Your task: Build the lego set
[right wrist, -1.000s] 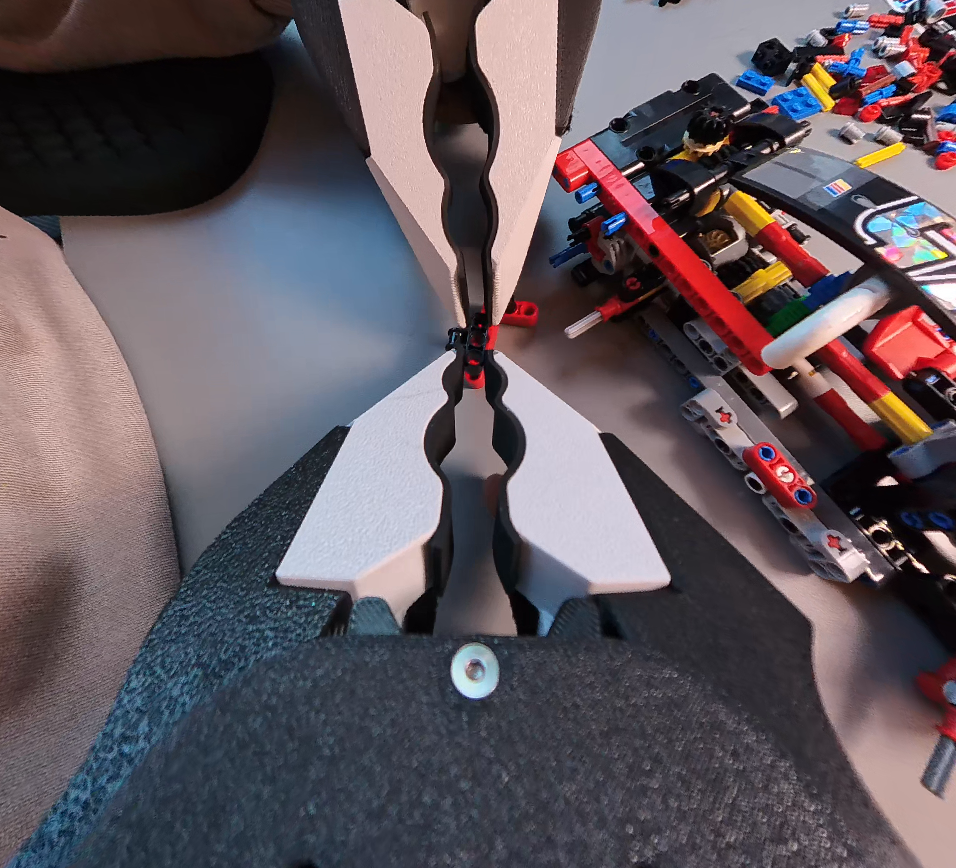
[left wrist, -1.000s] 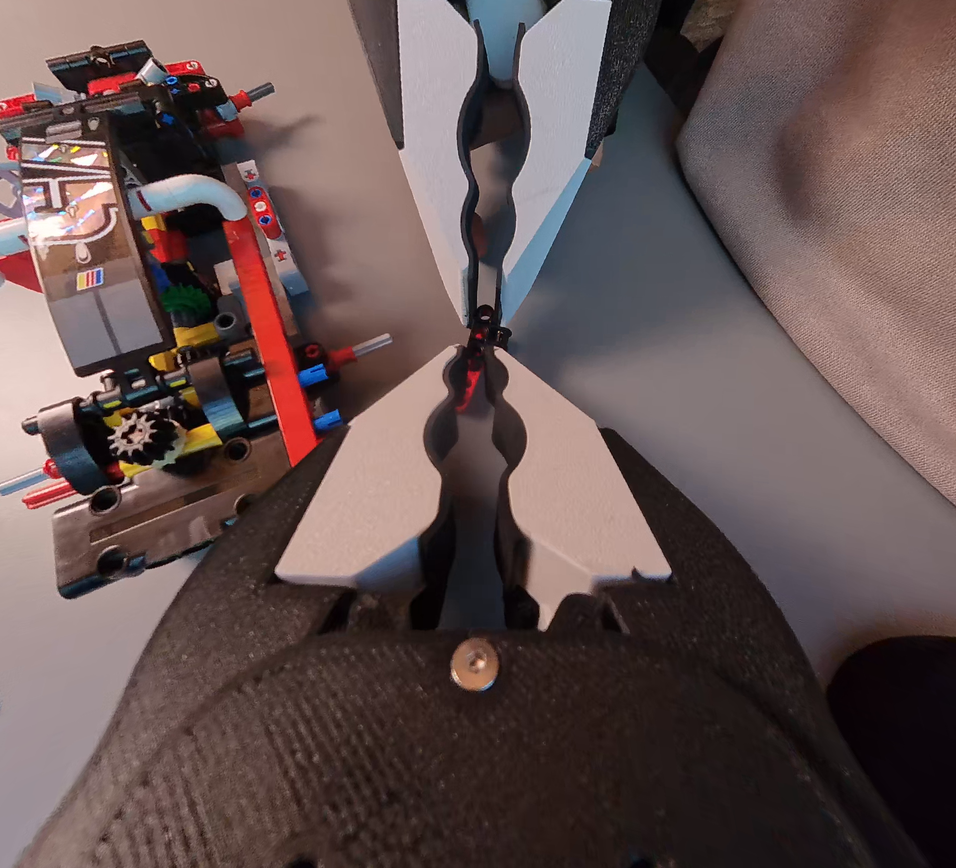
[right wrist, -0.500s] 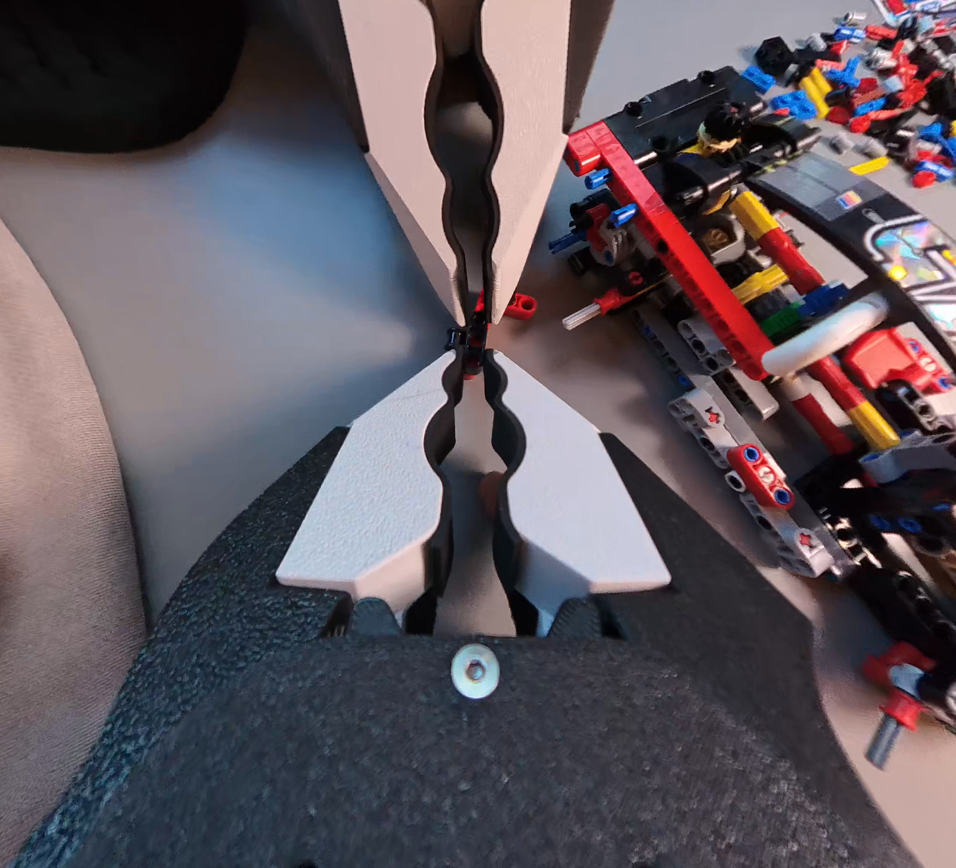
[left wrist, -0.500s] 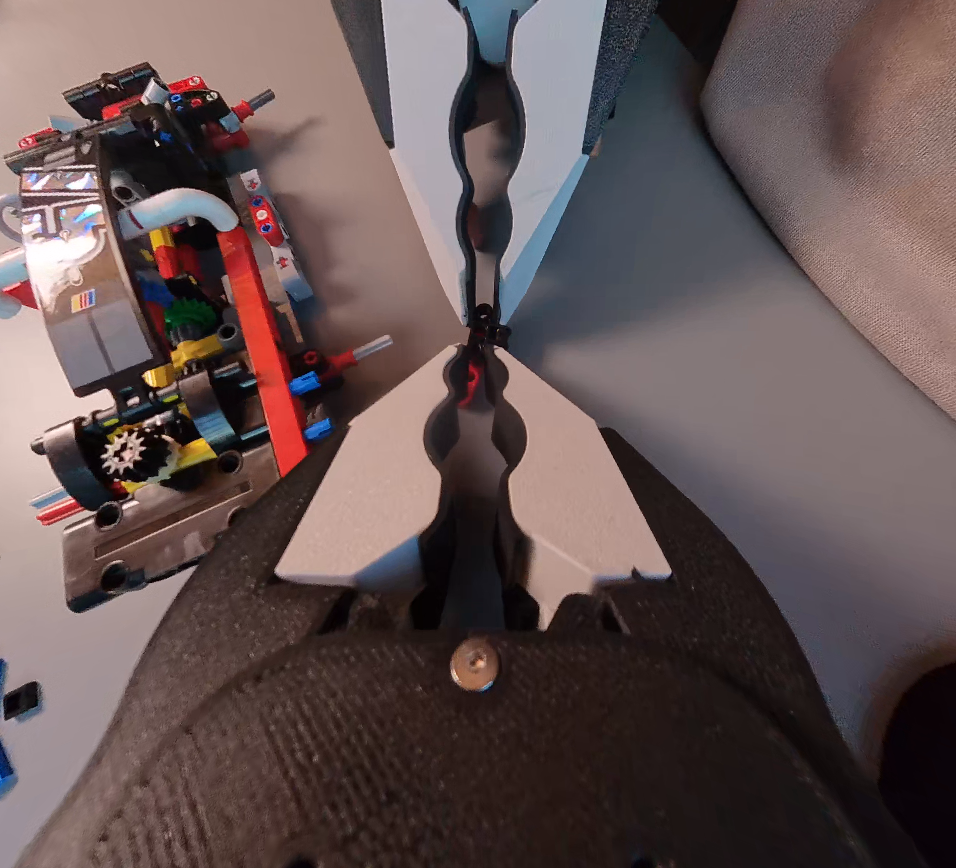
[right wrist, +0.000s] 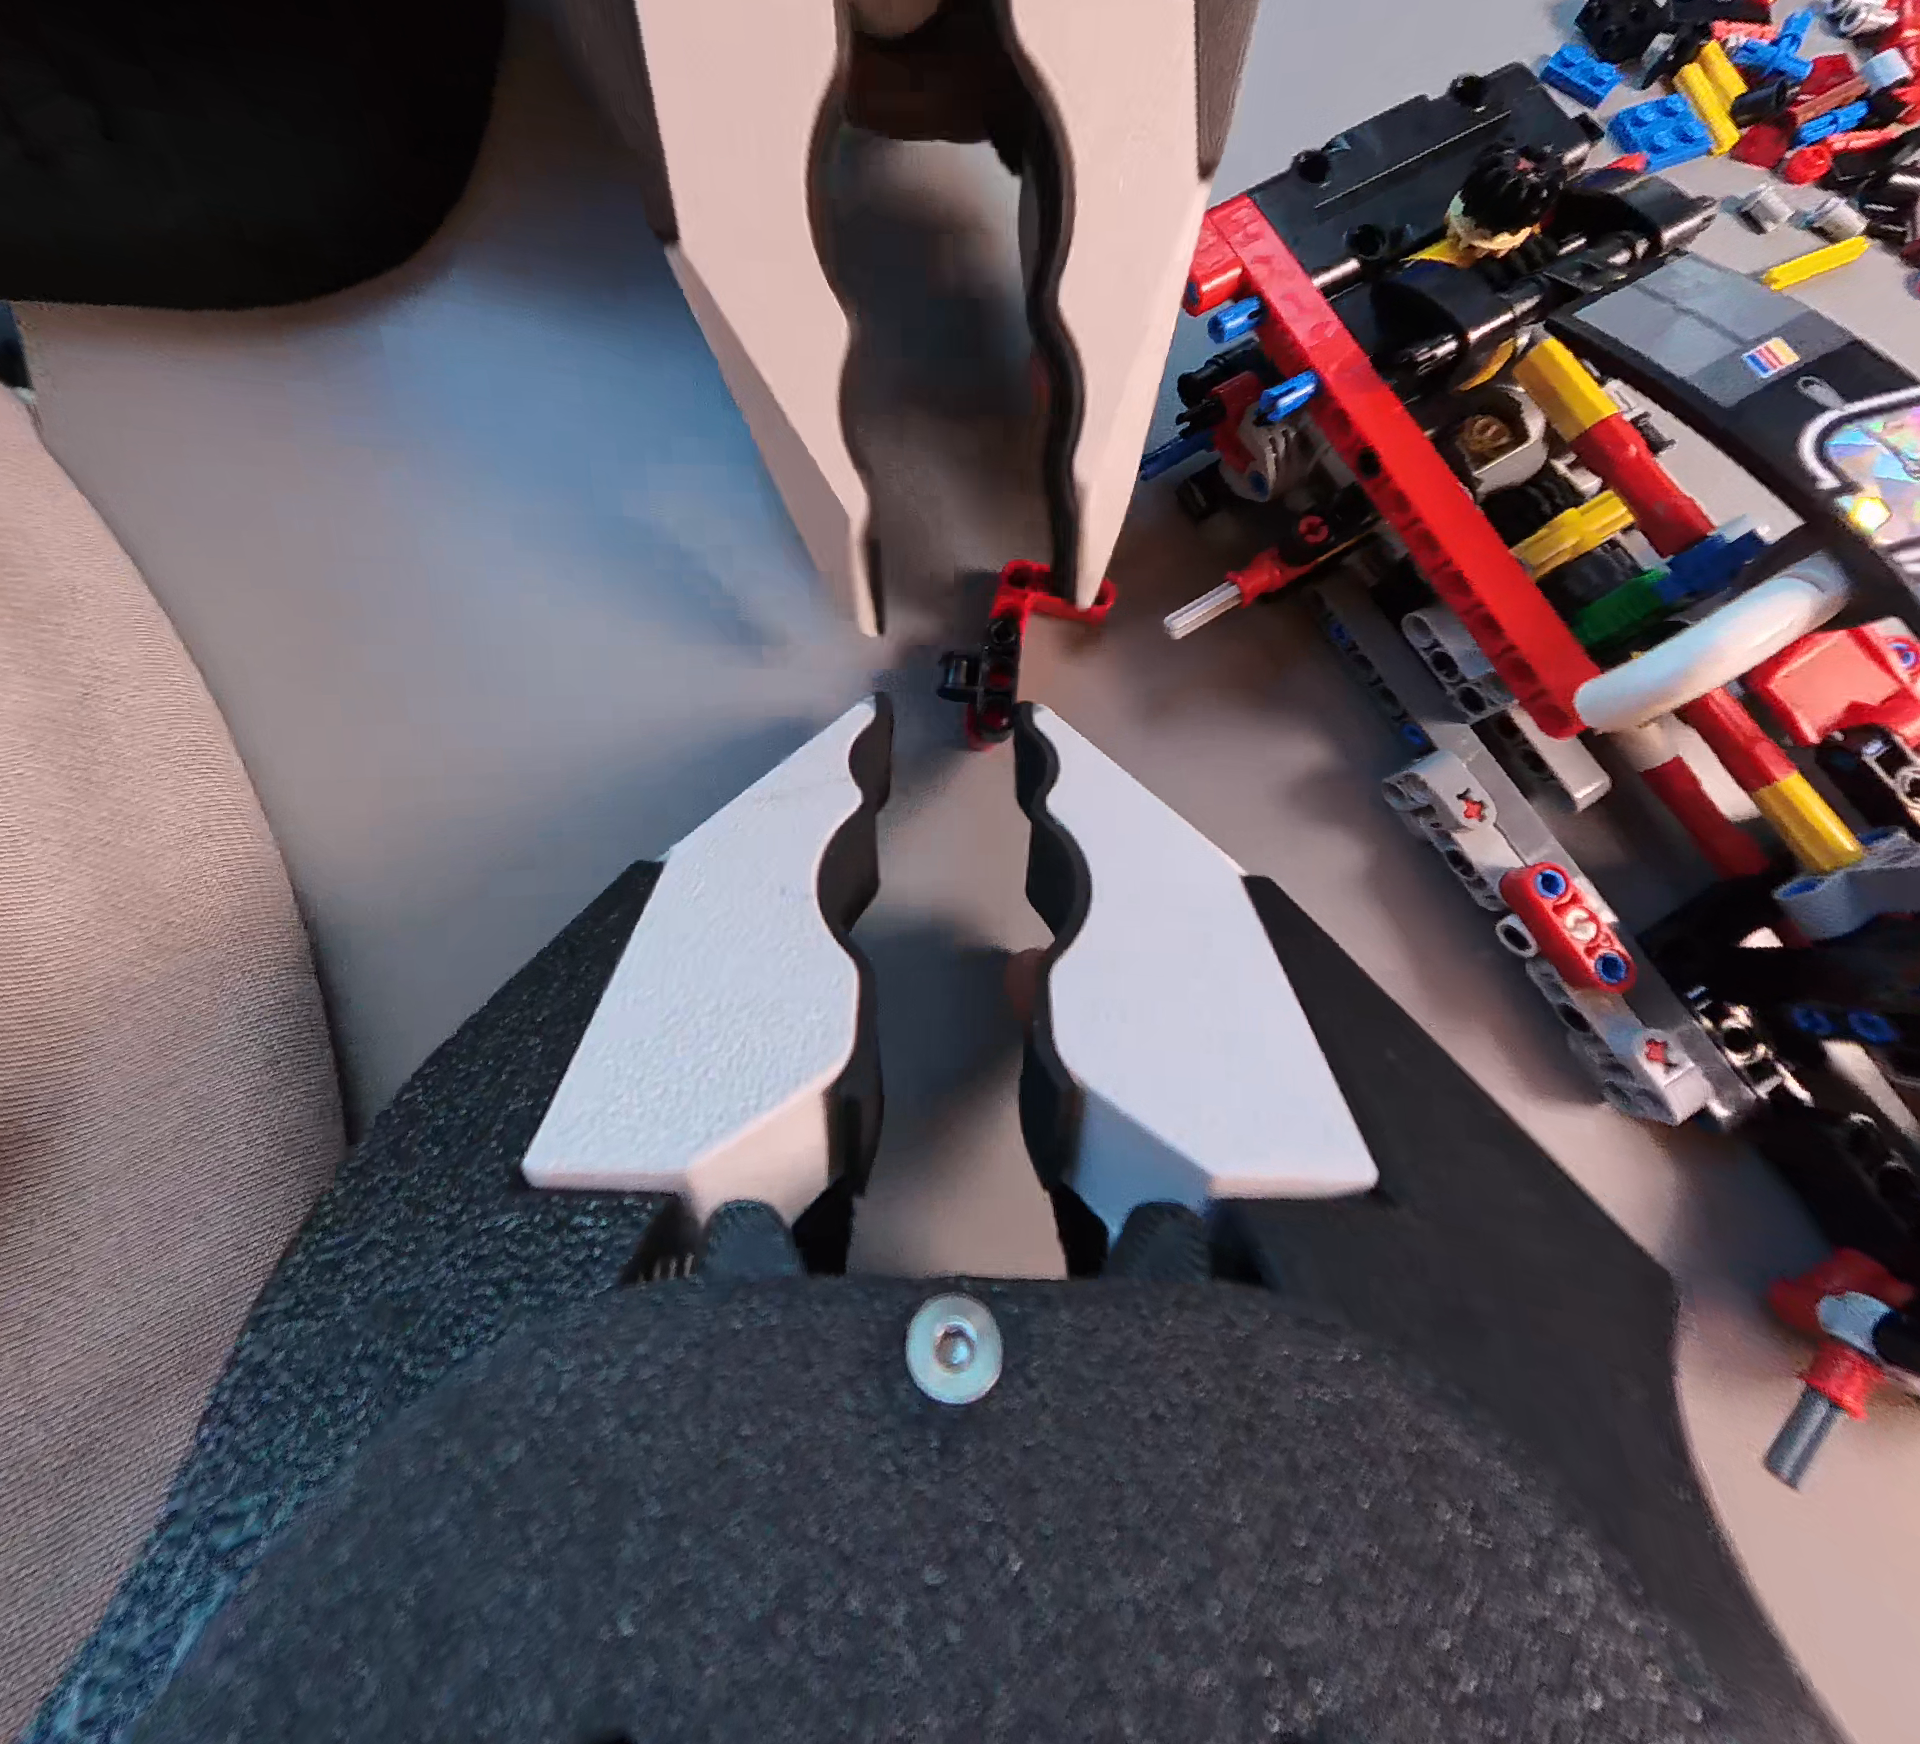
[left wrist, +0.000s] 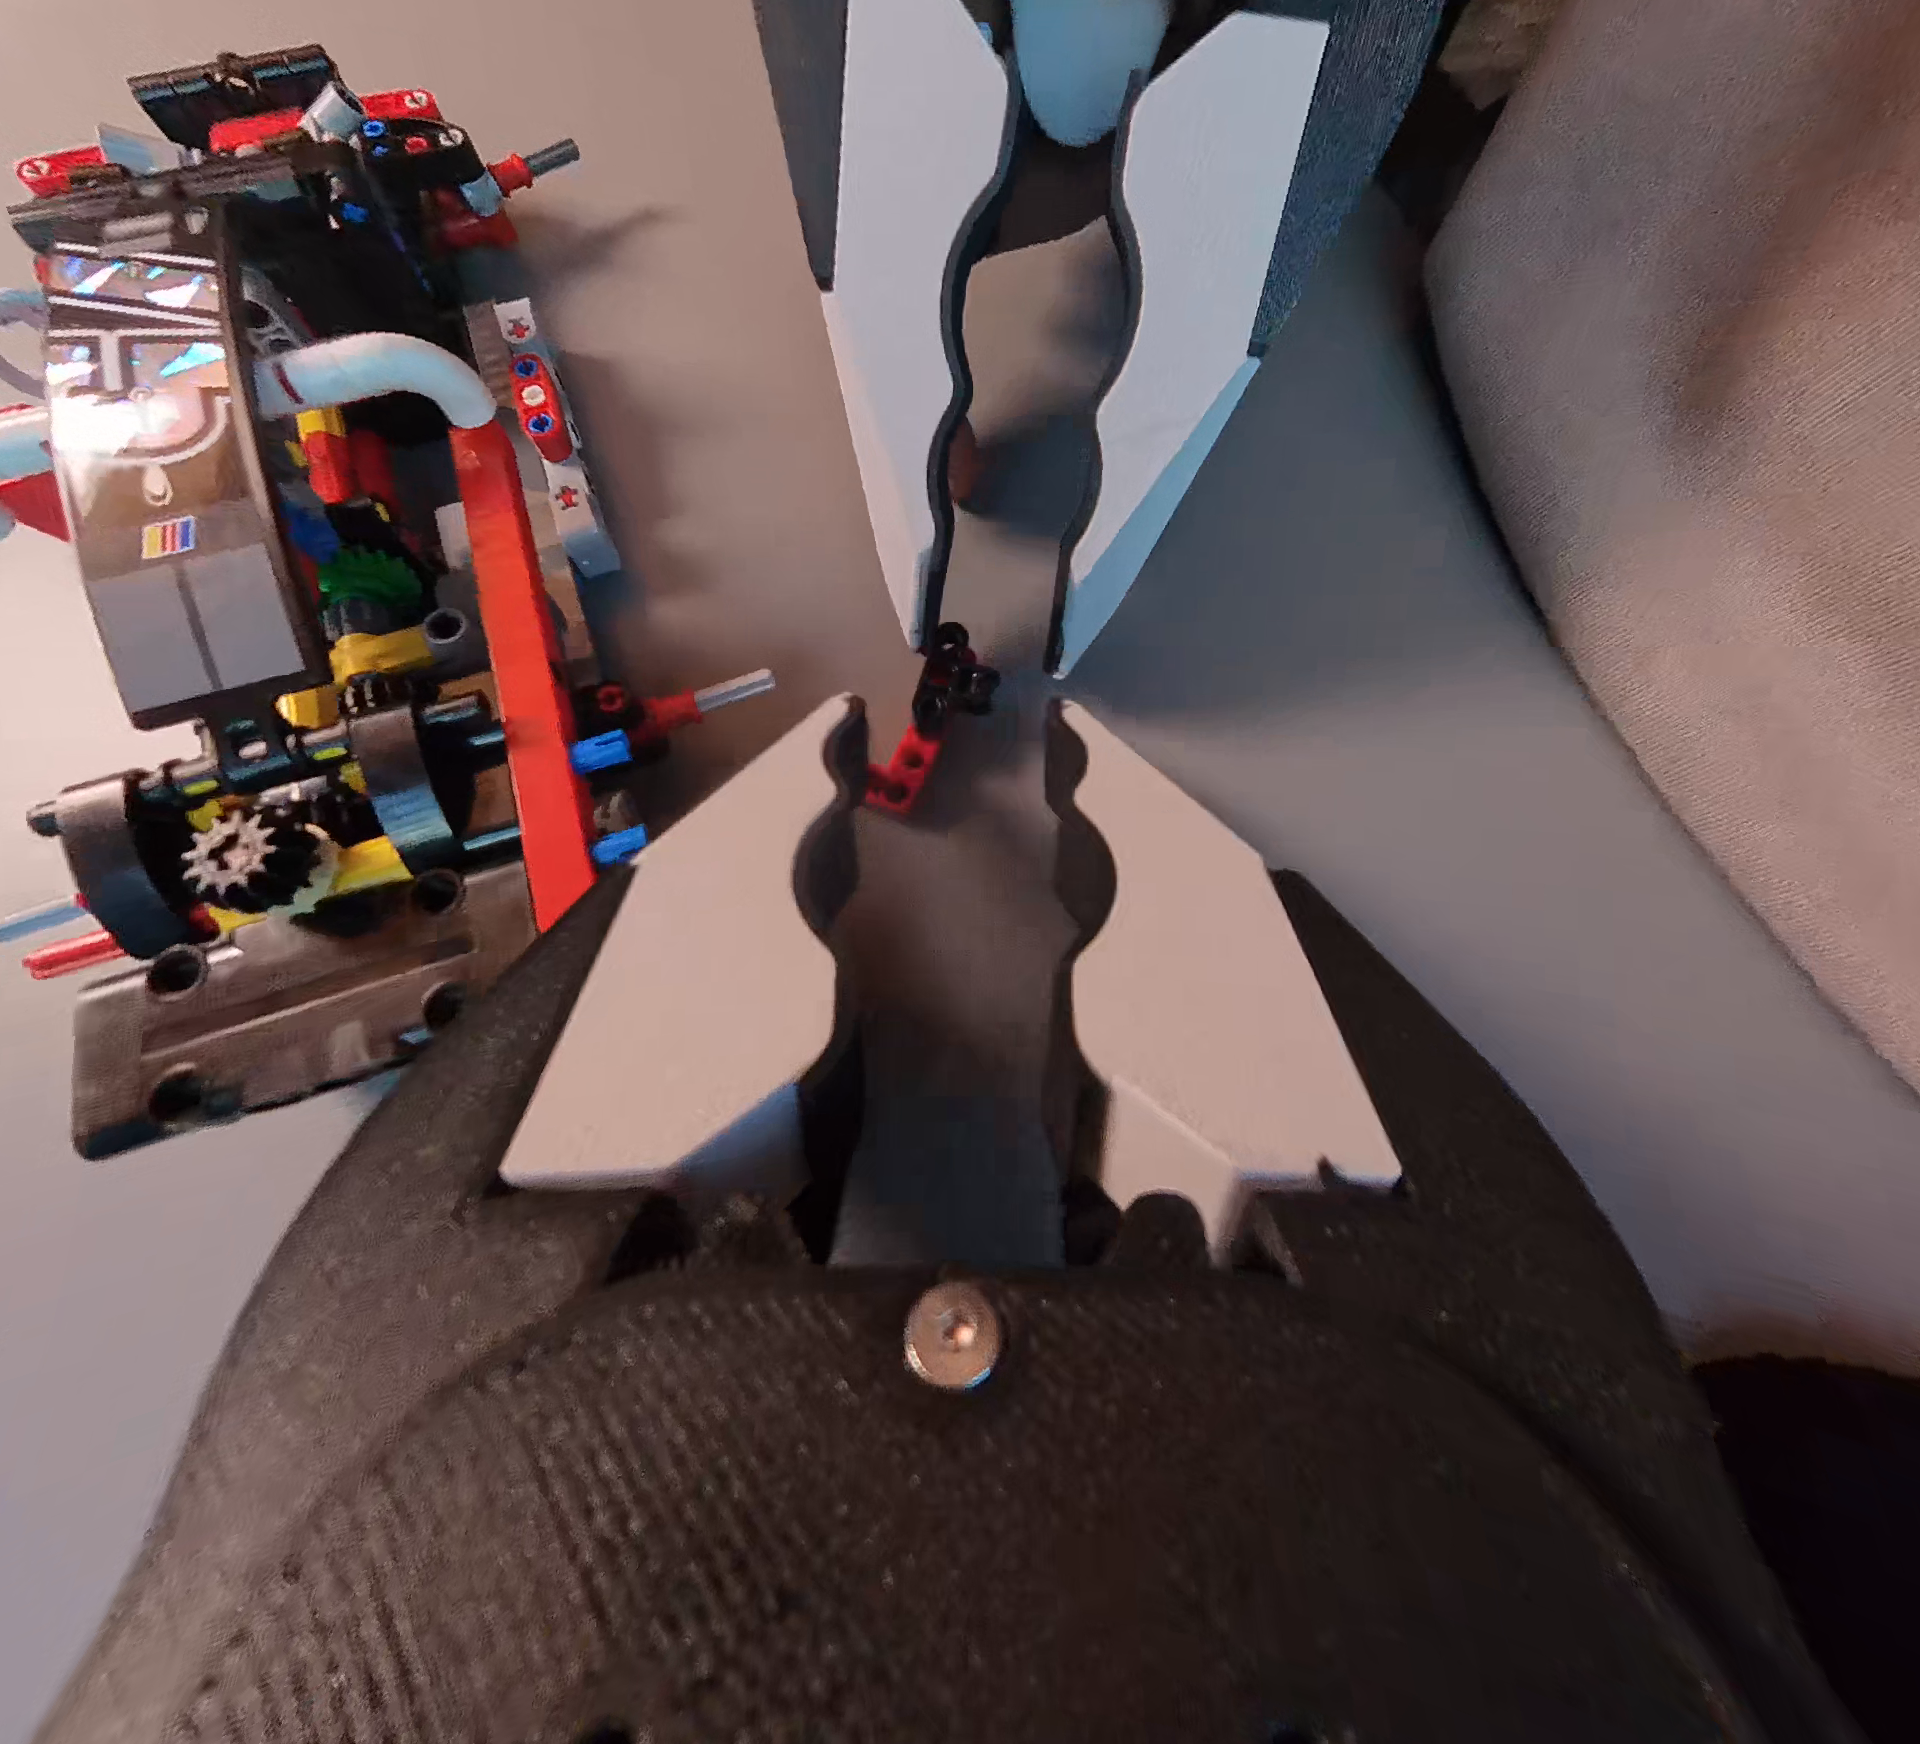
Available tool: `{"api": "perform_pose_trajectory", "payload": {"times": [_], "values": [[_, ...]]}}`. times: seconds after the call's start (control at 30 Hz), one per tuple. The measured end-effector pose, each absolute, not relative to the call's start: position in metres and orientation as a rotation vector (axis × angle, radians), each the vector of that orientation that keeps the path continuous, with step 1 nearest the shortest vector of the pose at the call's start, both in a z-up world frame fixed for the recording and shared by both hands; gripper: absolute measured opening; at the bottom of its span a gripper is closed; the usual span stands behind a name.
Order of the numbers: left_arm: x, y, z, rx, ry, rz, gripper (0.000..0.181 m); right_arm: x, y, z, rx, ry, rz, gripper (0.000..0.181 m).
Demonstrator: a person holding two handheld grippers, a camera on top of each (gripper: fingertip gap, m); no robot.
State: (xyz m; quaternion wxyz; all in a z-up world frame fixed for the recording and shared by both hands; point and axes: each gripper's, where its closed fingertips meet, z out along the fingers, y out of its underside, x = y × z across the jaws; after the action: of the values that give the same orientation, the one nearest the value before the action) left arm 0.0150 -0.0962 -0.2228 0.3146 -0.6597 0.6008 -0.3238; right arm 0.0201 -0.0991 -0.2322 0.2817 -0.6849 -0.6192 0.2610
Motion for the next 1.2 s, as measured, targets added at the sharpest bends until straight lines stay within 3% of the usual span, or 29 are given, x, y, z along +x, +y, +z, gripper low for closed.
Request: {"api": "perform_pose_trajectory", "payload": {"times": [0.1,0.37,0.63,0.87,0.97,1.03,1.2], "values": [[0.006,-0.094,-0.207,-1.758,1.473,-0.818,0.03,0.025,-0.106,-0.227,-1.829,-1.635,0.744,0.024],[0.005,-0.091,-0.239,-1.962,1.412,-0.541,0.037,0.02,-0.099,-0.236,-1.809,-1.693,0.588,0.02],[0.007,-0.096,-0.239,-1.982,1.401,-0.485,0.025,0.021,-0.096,-0.24,-1.666,-1.802,0.462,0.008],[0.016,-0.101,-0.208,-1.758,1.304,-0.604,0.051,0.024,-0.105,-0.211,-1.271,-1.877,0.558,0.006],[0.022,-0.102,-0.187,-1.637,1.288,-0.594,0.044,0.02,-0.115,-0.189,-1.146,-1.898,0.657,0.006],[0.023,-0.104,-0.179,-1.592,1.294,-0.585,0.028,0.018,-0.114,-0.18,-1.09,-1.909,0.658,0.005],[0.018,-0.104,-0.166,-1.519,1.255,-0.538,0.026,0.013,-0.115,-0.168,-1.023,-1.903,0.657,0.005]]}}
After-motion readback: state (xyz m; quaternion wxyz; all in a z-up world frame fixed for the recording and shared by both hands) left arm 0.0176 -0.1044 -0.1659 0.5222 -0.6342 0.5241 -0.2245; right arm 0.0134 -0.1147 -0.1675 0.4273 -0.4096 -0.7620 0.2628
